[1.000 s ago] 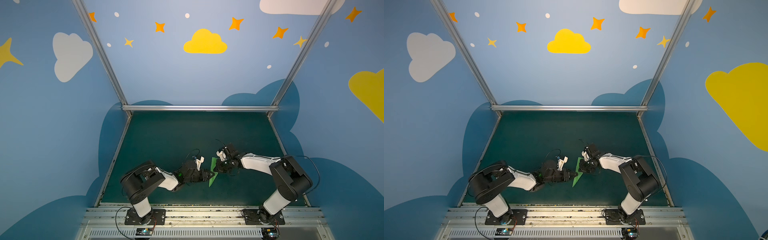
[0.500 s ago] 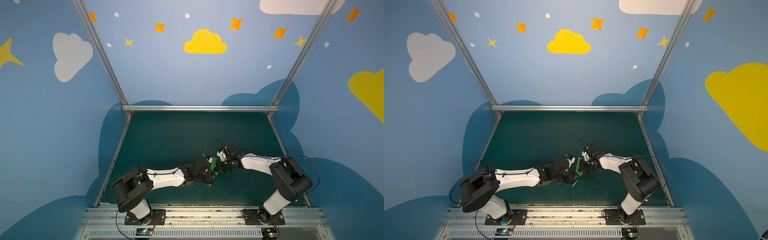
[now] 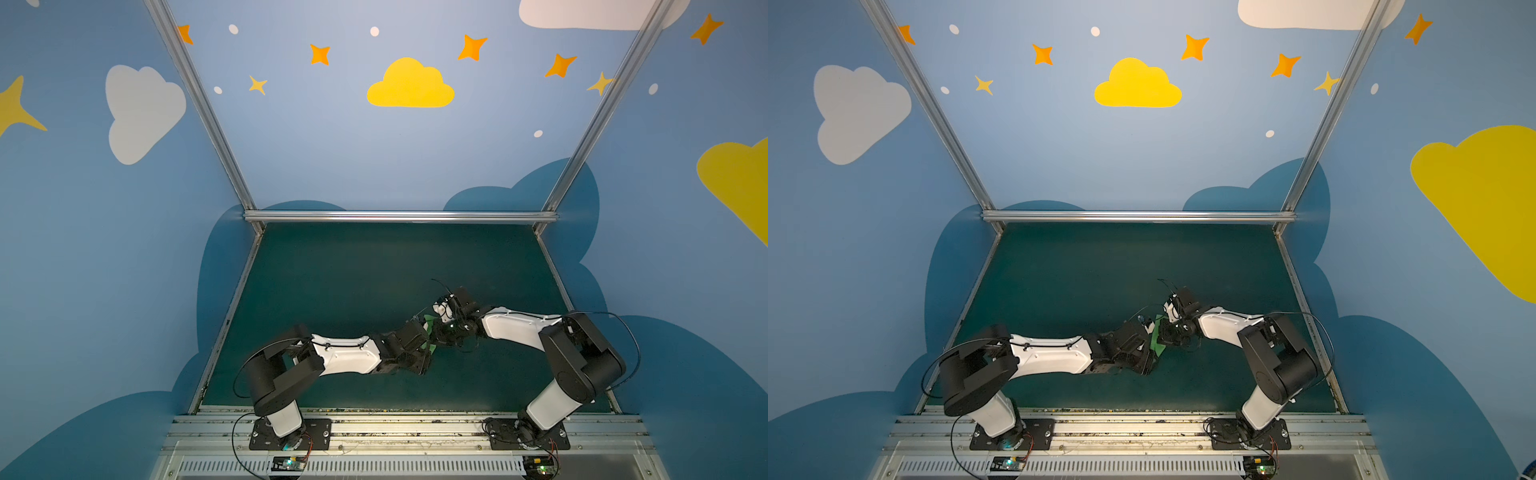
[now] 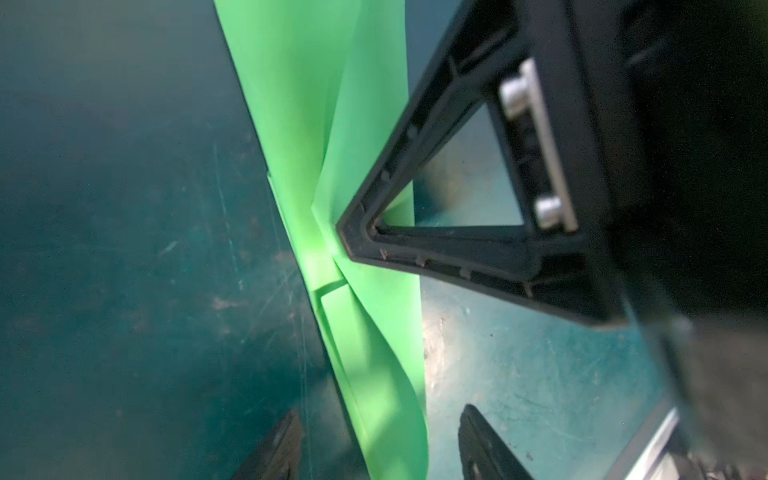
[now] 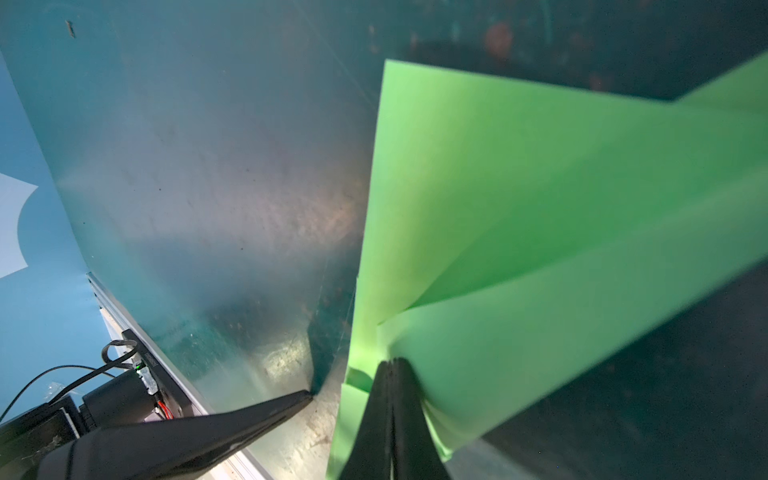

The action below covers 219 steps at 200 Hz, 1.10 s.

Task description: Fold a paper plane with a square sheet of paper (fold left side to right side)

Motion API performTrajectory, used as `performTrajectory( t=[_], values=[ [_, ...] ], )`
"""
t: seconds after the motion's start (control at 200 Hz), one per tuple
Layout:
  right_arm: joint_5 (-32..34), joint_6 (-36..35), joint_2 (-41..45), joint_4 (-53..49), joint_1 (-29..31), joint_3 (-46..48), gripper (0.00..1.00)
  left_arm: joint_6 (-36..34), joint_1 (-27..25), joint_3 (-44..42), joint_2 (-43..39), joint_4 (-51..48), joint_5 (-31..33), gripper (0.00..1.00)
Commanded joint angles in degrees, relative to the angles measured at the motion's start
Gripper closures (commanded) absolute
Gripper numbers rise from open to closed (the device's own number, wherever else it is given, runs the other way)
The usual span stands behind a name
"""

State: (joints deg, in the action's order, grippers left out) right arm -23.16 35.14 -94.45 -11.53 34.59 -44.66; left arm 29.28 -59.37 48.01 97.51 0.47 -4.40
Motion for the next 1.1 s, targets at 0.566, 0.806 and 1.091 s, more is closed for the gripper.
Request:
performTrajectory(
  t=[0.566,0.806,1.091],
  values=[
    [-0.61,0.9,1.18,-0.86,0.22,0.03,1.0,-1.92,-1.12,1.49,5.05,-6.27,4.4,0.52],
    [-1.7,1.07,3.07,-1.92,0.14,-0.97,1.0,-1.72,-1.18,1.3,5.88,-5.83,3.96,0.64],
    [-2.0,1.16,4.62,-3.1,0.09,-1.88,1.0,-1.92,-1.09,1.04,6.27,-5.22,3.35,0.73]
  ],
)
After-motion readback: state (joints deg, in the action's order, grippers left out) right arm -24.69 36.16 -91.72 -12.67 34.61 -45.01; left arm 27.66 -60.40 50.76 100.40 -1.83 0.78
